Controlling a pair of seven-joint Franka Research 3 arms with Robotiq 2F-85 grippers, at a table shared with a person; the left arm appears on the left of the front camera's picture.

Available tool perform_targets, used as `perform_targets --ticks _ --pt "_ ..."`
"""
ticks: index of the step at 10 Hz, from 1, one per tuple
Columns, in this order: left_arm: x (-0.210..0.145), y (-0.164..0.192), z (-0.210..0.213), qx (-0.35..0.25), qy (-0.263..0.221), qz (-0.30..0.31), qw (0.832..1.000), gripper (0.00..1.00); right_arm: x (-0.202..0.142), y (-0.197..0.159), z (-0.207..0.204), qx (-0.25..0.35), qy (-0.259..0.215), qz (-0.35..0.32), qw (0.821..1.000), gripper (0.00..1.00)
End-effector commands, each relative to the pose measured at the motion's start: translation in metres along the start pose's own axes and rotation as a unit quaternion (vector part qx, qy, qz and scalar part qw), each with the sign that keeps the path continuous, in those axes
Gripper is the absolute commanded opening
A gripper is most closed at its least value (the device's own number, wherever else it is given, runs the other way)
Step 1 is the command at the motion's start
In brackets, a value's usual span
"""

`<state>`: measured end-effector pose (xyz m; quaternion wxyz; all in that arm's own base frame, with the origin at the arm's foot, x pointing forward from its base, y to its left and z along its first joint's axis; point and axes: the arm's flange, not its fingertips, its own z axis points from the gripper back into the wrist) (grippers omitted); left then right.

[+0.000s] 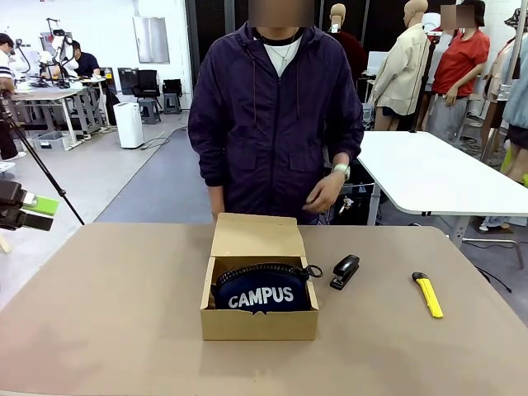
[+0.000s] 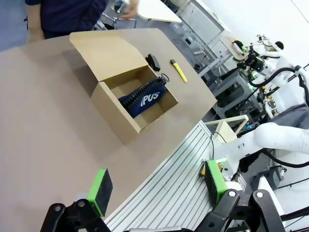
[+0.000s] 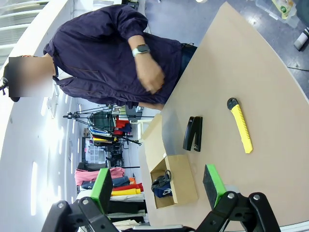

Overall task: Pack the items into the box.
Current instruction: Pick up the item indicated by the person and place it inside the Mailer Box.

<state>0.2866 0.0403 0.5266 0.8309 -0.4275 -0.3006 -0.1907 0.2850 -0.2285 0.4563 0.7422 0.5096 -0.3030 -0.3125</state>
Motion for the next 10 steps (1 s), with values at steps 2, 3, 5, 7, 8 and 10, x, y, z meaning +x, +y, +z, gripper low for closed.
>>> perform_targets --ticks 2,3,5,7,8,10 --pt "0.001 0.002 0.003 -0.005 0.003 -0.008 1.000 1.00 0.000 0.000 -0.001 0.007 -0.001 0.006 1.000 1.00" --pt "0.001 0.002 0.003 -0.005 0.003 -0.008 1.000 1.00 0.000 0.000 -0.001 0.007 -0.001 0.006 1.000 1.00" --pt "0.001 0.002 0.003 -0.005 0.003 -0.008 1.000 1.00 0.000 0.000 -0.001 0.007 -0.001 0.006 1.000 1.00" --pt "0.001 0.002 0.003 -0.005 0.003 -0.008 1.000 1.00 0.000 0.000 -0.001 0.007 -0.001 0.006 1.000 1.00" --pt "0.001 0.002 0.003 -0.005 0.003 -0.008 1.000 1.00 0.000 0.000 -0.001 0.007 -0.001 0.006 1.000 1.00" --pt "0.001 0.002 0.003 -0.005 0.003 -0.008 1.000 1.00 0.003 0.015 -0.021 -0.070 0.055 0.040 0.995 1.00"
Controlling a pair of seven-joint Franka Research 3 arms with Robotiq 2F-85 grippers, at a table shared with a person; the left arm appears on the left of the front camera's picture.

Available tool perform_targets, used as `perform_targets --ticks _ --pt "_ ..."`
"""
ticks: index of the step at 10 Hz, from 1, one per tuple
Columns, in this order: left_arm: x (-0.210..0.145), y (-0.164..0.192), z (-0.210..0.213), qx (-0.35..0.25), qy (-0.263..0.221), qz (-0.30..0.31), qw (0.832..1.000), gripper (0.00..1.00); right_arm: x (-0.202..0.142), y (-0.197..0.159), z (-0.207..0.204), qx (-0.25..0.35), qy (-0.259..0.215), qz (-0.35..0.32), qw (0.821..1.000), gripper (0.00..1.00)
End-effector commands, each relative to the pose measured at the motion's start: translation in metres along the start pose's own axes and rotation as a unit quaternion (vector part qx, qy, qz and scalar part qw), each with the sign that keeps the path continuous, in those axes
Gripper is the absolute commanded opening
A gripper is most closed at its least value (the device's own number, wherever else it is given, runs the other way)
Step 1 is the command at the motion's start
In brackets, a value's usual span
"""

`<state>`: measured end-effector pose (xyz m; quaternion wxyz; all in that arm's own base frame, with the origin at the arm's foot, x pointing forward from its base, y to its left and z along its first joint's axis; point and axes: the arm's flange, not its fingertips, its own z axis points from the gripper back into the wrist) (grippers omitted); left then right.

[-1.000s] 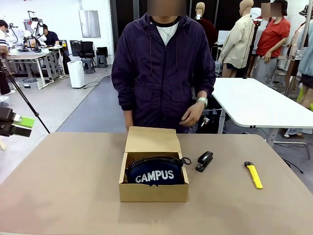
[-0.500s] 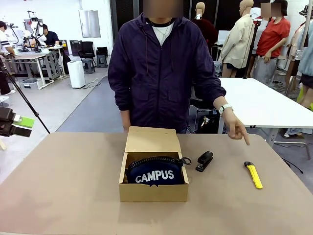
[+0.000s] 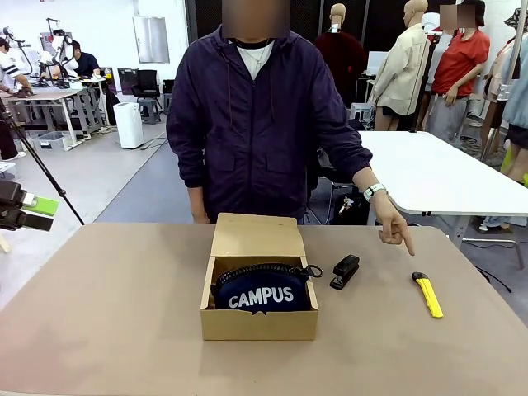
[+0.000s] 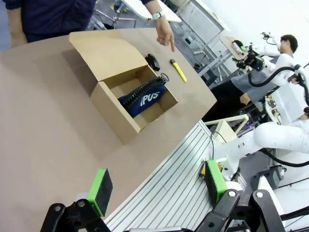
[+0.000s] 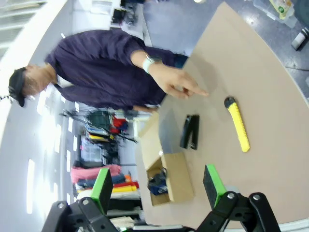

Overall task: Pack the items into the box.
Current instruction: Pick up the item indicated by the person and place it inside the Mailer Box.

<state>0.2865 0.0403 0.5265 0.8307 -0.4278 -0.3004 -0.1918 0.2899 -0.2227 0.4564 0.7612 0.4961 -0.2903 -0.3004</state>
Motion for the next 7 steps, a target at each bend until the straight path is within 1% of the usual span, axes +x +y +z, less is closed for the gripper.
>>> perform_targets --ticks 1,2,3,4,5,6,7 --pt "0.002 0.002 0.003 -0.004 0.003 -0.007 1.000 1.00 0.007 0.036 -0.041 -0.128 0.089 0.078 0.985 1.00" --pt "0.002 0.002 0.003 -0.004 0.003 -0.007 1.000 1.00 0.003 0.061 -0.076 -0.233 0.110 0.142 0.956 1.00" --pt "0.002 0.002 0.003 -0.004 0.003 -0.007 1.000 1.00 -0.005 0.078 -0.108 -0.329 0.120 0.223 0.910 1.00" --pt "0.002 0.002 0.003 -0.004 0.003 -0.007 1.000 1.00 -0.016 0.088 -0.132 -0.402 0.130 0.289 0.859 1.00" --pt "0.002 0.002 0.003 -0.004 0.003 -0.007 1.000 1.00 -0.033 0.098 -0.158 -0.442 0.148 0.344 0.815 1.00" --pt "0.002 0.002 0.003 -0.004 0.003 -0.007 1.000 1.00 -0.046 0.100 -0.177 -0.461 0.164 0.370 0.790 1.00" --pt "0.002 0.002 0.003 -0.004 0.003 -0.007 1.000 1.00 -0.062 0.098 -0.196 -0.493 0.151 0.398 0.759 1.00"
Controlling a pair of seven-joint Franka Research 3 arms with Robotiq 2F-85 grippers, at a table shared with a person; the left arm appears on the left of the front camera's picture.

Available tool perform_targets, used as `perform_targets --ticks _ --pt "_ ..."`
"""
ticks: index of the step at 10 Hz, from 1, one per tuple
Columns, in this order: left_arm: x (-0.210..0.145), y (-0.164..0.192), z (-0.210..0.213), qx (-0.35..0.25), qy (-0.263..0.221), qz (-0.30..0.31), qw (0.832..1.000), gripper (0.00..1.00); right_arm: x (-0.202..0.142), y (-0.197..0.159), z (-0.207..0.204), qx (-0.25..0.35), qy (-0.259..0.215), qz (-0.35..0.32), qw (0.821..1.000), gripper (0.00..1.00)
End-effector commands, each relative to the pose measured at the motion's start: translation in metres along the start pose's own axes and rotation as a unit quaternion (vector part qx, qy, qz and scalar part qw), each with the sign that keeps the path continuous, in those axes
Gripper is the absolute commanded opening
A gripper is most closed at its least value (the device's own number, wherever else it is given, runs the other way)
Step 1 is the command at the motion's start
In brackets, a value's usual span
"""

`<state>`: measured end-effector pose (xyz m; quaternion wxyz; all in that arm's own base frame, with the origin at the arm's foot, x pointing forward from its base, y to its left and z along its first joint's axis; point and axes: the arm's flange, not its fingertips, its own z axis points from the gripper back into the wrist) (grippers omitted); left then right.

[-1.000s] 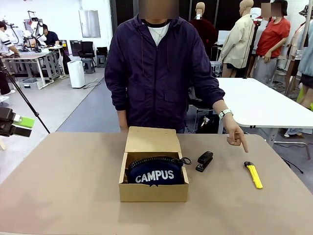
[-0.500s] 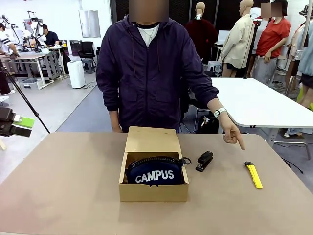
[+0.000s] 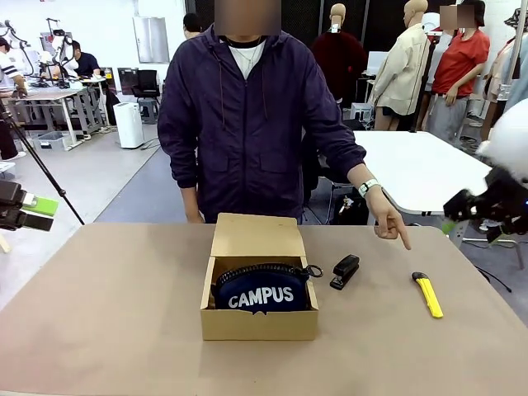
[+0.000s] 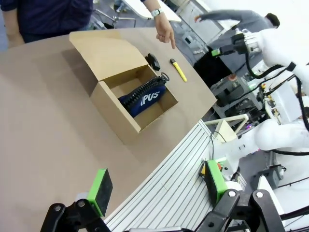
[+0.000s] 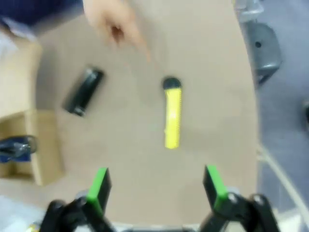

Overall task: Pack the items into the box.
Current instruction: Pick up the item indicated by the person and place it inside the Mailer Box.

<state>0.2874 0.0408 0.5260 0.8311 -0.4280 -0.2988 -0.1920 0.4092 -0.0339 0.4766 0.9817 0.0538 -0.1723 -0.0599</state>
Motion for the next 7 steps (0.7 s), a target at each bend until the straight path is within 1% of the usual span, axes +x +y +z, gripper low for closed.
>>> perform_targets --ticks 1,2,3,6,7 --pt "0.001 0.001 0.003 -0.004 0.001 -0.008 1.000 1.00 -0.010 0.024 -0.022 -0.125 0.001 0.100 0.987 1.00" --pt "0.001 0.001 0.003 -0.004 0.001 -0.008 1.000 1.00 -0.015 0.032 -0.027 -0.111 -0.032 0.098 0.988 1.00" --pt "0.001 0.001 0.003 -0.004 0.001 -0.008 1.000 1.00 -0.006 0.015 -0.013 -0.062 0.015 0.056 0.996 1.00" --pt "0.001 0.001 0.003 -0.004 0.001 -0.008 1.000 1.00 -0.006 0.015 -0.013 -0.062 0.015 0.056 0.996 1.00" --pt "0.001 0.001 0.003 -0.004 0.001 -0.008 1.000 1.00 -0.011 0.013 -0.019 -0.078 0.013 0.075 0.994 1.00"
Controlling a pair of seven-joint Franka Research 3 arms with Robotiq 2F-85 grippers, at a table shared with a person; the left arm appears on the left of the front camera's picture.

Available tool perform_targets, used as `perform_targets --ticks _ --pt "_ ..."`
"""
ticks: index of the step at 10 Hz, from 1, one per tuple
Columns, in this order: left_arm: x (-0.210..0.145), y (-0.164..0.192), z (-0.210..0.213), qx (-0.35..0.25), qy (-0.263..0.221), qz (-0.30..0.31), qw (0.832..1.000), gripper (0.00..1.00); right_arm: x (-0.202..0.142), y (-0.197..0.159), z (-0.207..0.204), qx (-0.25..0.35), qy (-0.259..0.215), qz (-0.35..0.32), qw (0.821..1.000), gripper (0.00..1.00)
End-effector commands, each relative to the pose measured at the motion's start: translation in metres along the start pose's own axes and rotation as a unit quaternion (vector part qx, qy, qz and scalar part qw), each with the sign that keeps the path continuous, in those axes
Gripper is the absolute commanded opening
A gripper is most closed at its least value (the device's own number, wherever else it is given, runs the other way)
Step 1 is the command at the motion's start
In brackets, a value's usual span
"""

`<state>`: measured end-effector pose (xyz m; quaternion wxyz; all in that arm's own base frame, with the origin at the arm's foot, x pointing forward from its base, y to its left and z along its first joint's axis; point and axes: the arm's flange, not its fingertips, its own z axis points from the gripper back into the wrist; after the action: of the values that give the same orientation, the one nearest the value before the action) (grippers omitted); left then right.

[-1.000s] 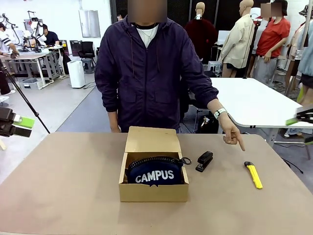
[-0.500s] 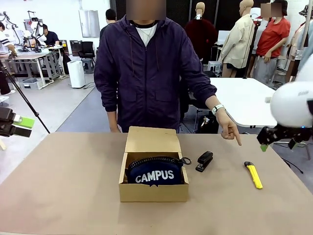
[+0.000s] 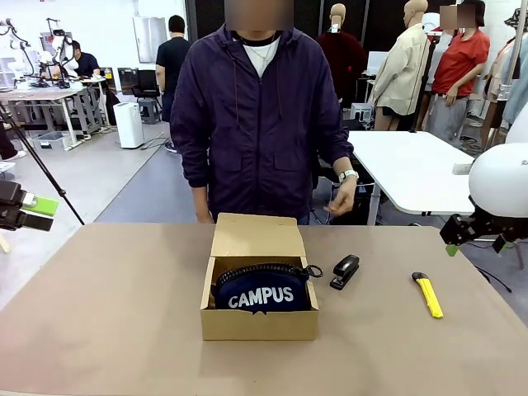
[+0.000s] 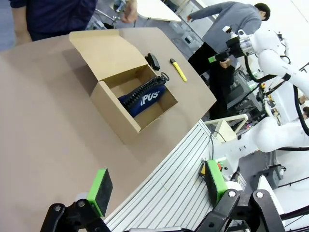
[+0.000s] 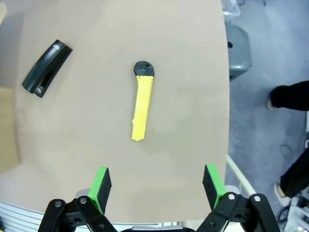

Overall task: Pack the items into the box.
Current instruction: Pick up the item indicated by the person and place it inside the Mailer Box.

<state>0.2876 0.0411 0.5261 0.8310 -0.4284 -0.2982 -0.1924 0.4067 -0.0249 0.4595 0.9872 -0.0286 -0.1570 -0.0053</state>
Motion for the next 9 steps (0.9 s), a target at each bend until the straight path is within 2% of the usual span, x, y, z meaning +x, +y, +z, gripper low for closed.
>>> perform_targets --ticks 1,2,6,9 --pt "0.001 0.001 0.003 -0.003 0.001 -0.008 1.000 1.00 0.006 0.021 -0.013 -0.011 0.013 0.027 0.999 1.00" --pt "0.001 0.001 0.003 -0.003 0.001 -0.008 1.000 1.00 0.011 0.030 -0.027 -0.013 0.028 0.042 0.999 1.00" --pt "0.001 0.001 0.003 -0.003 0.001 -0.008 1.000 1.00 0.013 0.042 -0.101 -0.042 0.082 0.012 0.996 1.00" --pt "0.001 0.001 0.003 -0.003 0.001 -0.008 1.000 1.00 0.015 0.038 -0.142 -0.011 0.080 0.007 0.997 1.00"
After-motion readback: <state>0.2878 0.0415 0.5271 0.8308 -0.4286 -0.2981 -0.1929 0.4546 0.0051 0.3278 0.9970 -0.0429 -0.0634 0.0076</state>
